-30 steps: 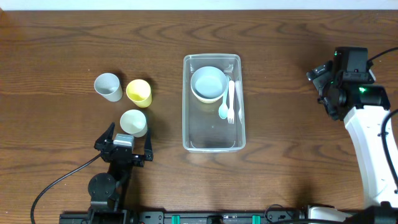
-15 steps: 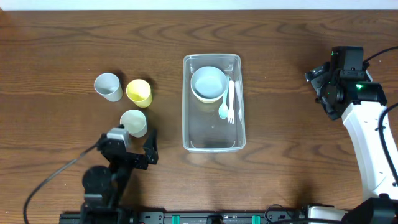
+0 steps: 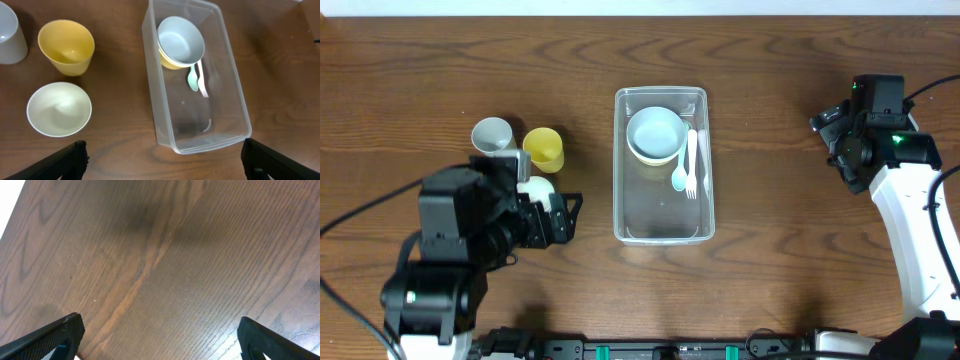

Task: Pack container
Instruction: 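Move the left gripper to the cream cup and grasp its rim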

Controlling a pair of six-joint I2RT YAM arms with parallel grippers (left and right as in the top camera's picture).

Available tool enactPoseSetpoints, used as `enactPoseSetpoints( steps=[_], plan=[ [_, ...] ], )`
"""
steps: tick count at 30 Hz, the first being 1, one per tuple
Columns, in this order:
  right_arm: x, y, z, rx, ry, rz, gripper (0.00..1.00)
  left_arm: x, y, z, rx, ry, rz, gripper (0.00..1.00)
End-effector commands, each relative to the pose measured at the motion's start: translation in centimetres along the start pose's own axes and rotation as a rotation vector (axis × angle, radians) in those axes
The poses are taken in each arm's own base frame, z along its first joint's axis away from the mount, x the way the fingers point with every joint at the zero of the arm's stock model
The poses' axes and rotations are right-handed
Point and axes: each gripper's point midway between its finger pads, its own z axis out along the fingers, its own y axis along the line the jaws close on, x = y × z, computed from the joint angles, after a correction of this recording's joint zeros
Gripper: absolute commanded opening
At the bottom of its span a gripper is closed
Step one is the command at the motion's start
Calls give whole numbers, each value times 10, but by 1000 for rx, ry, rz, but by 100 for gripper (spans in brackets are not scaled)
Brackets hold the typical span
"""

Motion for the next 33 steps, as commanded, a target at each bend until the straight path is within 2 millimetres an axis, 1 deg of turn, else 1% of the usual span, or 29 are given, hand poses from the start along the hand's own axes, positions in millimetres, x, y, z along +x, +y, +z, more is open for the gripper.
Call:
enactPoseSetpoints(
  steps=[1, 8, 10, 12, 15, 17, 20, 22, 26, 33],
  plan=[
    [-3, -3, 1, 13, -14, 20, 99, 5, 5, 9, -7, 66, -17, 98],
    [-3, -3, 1, 14, -15, 20, 99, 13, 49, 41, -195, 194, -62, 98],
    [-3, -3, 1, 14, -14, 20, 99, 18, 55, 52, -206, 242, -78, 99],
    [-3, -3, 1, 14, -15, 20, 99, 24, 61, 62, -217, 294, -96, 95],
    [-3, -3, 1, 13, -14, 20, 99, 33, 69, 77, -230, 365, -119, 95],
    [-3, -3, 1, 14, -14, 20, 99, 39, 74, 86, -239, 406, -133, 86],
    [-3, -3, 1, 14, -14, 20, 99, 45, 85, 97, -275, 451, -141, 78],
    [-3, -3, 1, 14, -15, 20, 99, 48, 92, 104, -300, 472, -143, 77],
    [-3, -3, 1, 14, -14, 20, 99, 47, 102, 114, -330, 477, -138, 77],
    [-3, -3, 1, 14, -14, 20, 99, 40, 111, 128, -350, 448, -124, 76]
  ],
)
